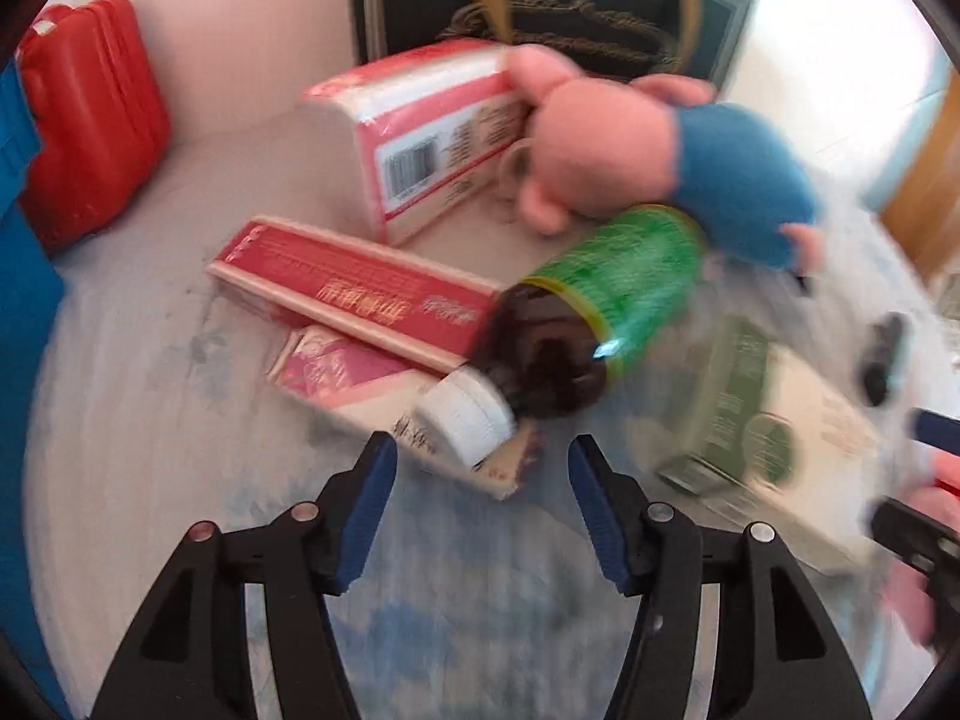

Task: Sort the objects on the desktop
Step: 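Grasp the pink ointment box with left tool while right grasps white-green patch box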

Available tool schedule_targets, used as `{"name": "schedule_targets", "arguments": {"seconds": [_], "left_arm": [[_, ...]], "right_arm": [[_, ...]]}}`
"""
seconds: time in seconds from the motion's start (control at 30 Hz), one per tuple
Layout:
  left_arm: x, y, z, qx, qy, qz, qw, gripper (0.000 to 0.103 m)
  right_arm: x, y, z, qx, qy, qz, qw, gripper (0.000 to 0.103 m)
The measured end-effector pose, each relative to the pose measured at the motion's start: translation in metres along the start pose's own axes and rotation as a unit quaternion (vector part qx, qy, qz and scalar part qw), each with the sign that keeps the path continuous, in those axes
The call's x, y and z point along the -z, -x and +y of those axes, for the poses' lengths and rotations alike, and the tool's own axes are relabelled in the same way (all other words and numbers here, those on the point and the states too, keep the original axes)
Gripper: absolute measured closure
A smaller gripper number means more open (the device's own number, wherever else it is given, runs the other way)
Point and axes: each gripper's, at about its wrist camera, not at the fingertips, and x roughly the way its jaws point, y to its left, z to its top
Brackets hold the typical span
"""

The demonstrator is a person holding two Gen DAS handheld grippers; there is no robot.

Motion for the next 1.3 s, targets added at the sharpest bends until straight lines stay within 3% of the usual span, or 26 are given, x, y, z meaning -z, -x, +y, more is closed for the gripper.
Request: {"name": "schedule_targets", "arguments": {"seconds": [0.1, 0.13, 0.37, 0.5, 0.67, 0.77, 0.87, 0.97, 1.03, 1.1, 1.3], "left_arm": [[-0.001, -0.008, 0.026, -0.011, 0.040, 0.010, 0.9991, 0.042], [0.002, -0.006, 0.038, -0.030, 0.047, 0.011, 0.9984, 0.042], [0.031, 0.019, 0.108, -0.099, 0.052, 0.030, 0.9933, 0.042], [0.034, 0.041, 0.118, -0.083, 0.059, 0.015, 0.9947, 0.042], [0.000, 0.043, 0.113, -0.056, 0.068, -0.013, 0.9961, 0.034], [-0.023, 0.009, 0.108, -0.047, 0.069, 0.033, 0.9960, 0.033], [-0.032, -0.019, 0.101, -0.061, 0.059, 0.083, 0.9929, 0.032], [-0.034, -0.019, 0.100, -0.051, 0.058, 0.086, 0.9933, 0.051], [-0.031, -0.018, 0.099, -0.032, 0.059, 0.094, 0.9933, 0.074], [-0.024, -0.013, 0.096, -0.037, 0.049, 0.098, 0.9933, 0.075], [0.007, 0.049, 0.086, -0.027, 0.041, 0.052, 0.9974, 0.075]], "right_arm": [[-0.010, -0.005, 0.004, -0.005, 0.012, -0.006, 1.000, 0.000], [-0.012, -0.010, 0.006, -0.012, 0.016, -0.006, 1.000, 0.000], [-0.008, -0.038, 0.039, -0.068, 0.020, 0.024, 0.997, 0.000], [0.003, -0.040, 0.065, -0.070, 0.037, 0.032, 0.996, 0.000], [-0.007, -0.034, 0.068, -0.042, 0.014, 0.026, 0.999, 0.000], [-0.025, -0.032, 0.067, -0.022, -0.002, 0.033, 0.999, 0.000], [-0.043, -0.042, 0.066, -0.014, -0.018, 0.054, 0.998, 0.000], [-0.051, -0.050, 0.071, -0.018, -0.018, 0.078, 0.997, 0.000], [-0.056, -0.059, 0.080, -0.008, -0.007, 0.096, 0.995, 0.000], [-0.056, -0.066, 0.085, 0.018, 0.000, 0.113, 0.993, 0.022], [-0.041, -0.033, 0.107, 0.044, -0.004, 0.089, 0.995, 0.024]]}}
